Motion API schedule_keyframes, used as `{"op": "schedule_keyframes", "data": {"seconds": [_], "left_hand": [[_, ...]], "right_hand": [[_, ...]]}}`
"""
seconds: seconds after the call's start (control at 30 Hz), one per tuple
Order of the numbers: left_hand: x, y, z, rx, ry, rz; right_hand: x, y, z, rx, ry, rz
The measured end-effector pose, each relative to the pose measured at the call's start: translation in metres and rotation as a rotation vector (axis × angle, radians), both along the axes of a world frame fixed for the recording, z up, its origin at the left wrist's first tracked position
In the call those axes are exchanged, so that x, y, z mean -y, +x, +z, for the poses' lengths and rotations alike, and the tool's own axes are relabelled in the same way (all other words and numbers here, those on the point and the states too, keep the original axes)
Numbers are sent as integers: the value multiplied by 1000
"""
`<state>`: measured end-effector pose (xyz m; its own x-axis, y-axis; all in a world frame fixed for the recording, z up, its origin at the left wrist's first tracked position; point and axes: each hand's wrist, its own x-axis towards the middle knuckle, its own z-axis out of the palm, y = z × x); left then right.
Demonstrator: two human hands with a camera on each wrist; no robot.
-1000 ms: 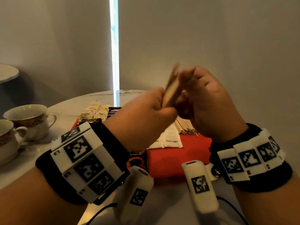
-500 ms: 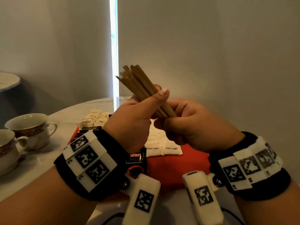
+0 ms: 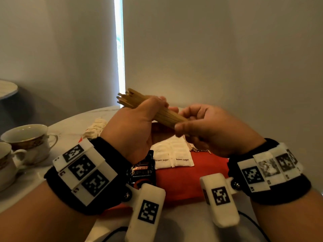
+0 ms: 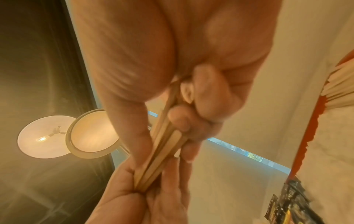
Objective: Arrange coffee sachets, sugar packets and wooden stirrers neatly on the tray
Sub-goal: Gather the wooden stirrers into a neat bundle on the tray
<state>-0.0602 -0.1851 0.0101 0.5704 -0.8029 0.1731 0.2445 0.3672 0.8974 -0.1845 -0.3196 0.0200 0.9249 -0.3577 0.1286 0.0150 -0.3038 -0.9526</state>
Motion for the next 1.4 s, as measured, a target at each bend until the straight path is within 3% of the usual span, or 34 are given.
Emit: {"op": "schedule_keyframes", "data": {"seconds": [0.27, 0.4, 0.53, 0.7, 0.77, 1.0, 1.1, 1.2, 1.3, 1.4], "left_hand": [[6, 2, -3, -161, -249, 128], [9, -3, -7, -147, -270, 142], [15, -14, -16, -100, -253, 70], [12, -5, -14, -111, -264, 68], [13, -7, -18, -100, -247, 49], [11, -8, -15, -32, -208, 60], [9, -2, -16, 205, -86, 217], [4, -6, -17, 395, 10, 241], [1, -9, -18, 442, 57, 181], [-1, -10, -18, 449, 77, 141]], "right_hand": [[10, 19, -8, 270, 612, -360], [8, 20, -6, 437, 881, -328], [-18, 34, -16, 360, 797, -134], [-5, 27, -11, 396, 784, -236], [-7, 28, -14, 374, 762, -187], [-8, 23, -14, 279, 382, -153], [0, 14, -11, 207, 204, -16], [-5, 11, -12, 89, 56, 121], [-11, 12, -16, -26, -33, 174], [-13, 13, -17, -23, -68, 169]]}}
